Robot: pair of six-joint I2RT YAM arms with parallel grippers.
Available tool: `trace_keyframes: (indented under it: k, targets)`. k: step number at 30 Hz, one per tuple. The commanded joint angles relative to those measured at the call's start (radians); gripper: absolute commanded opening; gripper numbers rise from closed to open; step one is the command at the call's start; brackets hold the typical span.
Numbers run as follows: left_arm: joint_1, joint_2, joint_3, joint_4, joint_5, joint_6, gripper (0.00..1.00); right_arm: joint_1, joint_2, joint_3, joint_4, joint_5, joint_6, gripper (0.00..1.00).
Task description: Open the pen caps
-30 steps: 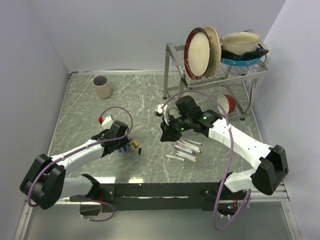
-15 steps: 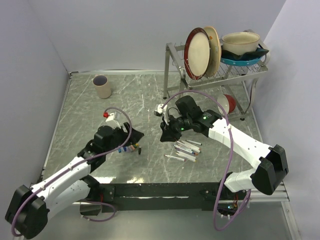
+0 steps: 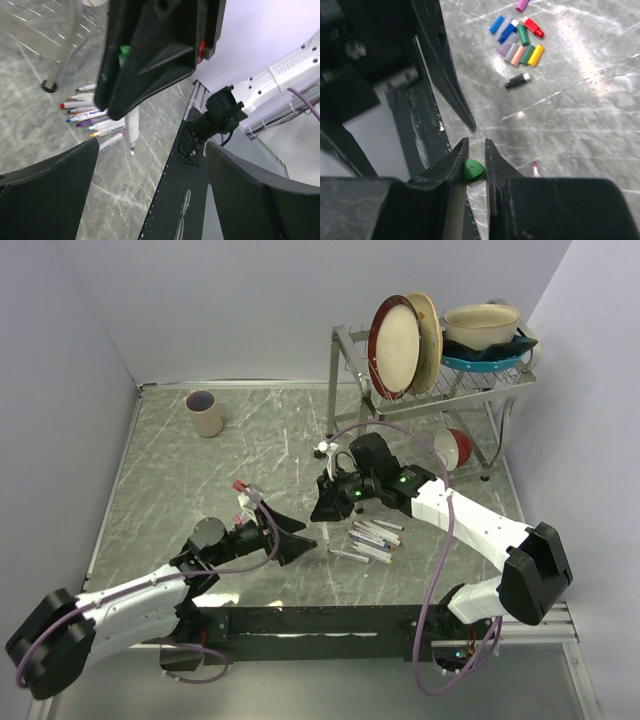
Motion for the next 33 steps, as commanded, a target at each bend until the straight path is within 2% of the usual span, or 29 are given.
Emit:
trace_keyframes:
  k: [1, 8, 15, 17, 20, 21, 22, 23, 25, 26, 28, 31, 33]
  targets:
    - [-0.059, 0.085, 0.04, 0.175, -0.025, 0.044, 0.91, -0.011, -0.012, -0.016, 0.133, -0.06, 0.127, 0.0]
    - [-0.084, 0.139, 0.078, 0.151, -0.092, 0.053, 0.83, -0.024, -0.018, -0.026, 0.156, -0.086, 0.148, 0.0]
    - [-0.086, 0.173, 0.13, 0.074, -0.058, 0.069, 0.54, -0.025, -0.01, -0.029, 0.165, -0.109, 0.156, 0.0]
    - [-0.086, 0.188, 0.138, 0.069, -0.046, 0.066, 0.48, -0.027, -0.013, -0.03, 0.167, -0.11, 0.158, 0.0]
    - [-0.086, 0.199, 0.152, 0.045, -0.025, 0.069, 0.26, -0.027, -0.018, -0.03, 0.162, -0.11, 0.148, 0.0]
    - [-0.086, 0.197, 0.167, 0.005, -0.026, 0.07, 0.06, -0.027, -0.019, -0.029, 0.161, -0.106, 0.144, 0.0]
    - [-0.086, 0.196, 0.172, -0.018, -0.028, 0.079, 0.01, -0.027, -0.019, -0.026, 0.152, -0.089, 0.13, 0.0]
    - [-0.084, 0.182, 0.176, -0.039, -0.031, 0.082, 0.01, -0.027, -0.022, -0.024, 0.146, -0.083, 0.122, 0.01]
    - [-0.082, 0.15, 0.176, -0.095, -0.044, 0.078, 0.01, -0.028, -0.025, -0.01, 0.117, -0.078, 0.077, 0.08]
    - [-0.079, 0.136, 0.172, -0.111, -0.058, 0.073, 0.01, -0.027, -0.029, -0.003, 0.101, -0.077, 0.049, 0.24]
    - [-0.069, 0.095, 0.17, -0.183, -0.061, 0.049, 0.01, -0.027, -0.036, 0.031, 0.031, -0.072, -0.032, 0.48]
    - [-0.038, 0.047, 0.167, -0.277, -0.023, -0.002, 0.01, -0.028, -0.073, 0.056, -0.05, -0.064, -0.194, 0.64]
    - [-0.003, 0.027, 0.161, -0.32, 0.046, -0.034, 0.01, -0.031, -0.104, 0.042, -0.057, -0.046, -0.239, 0.72]
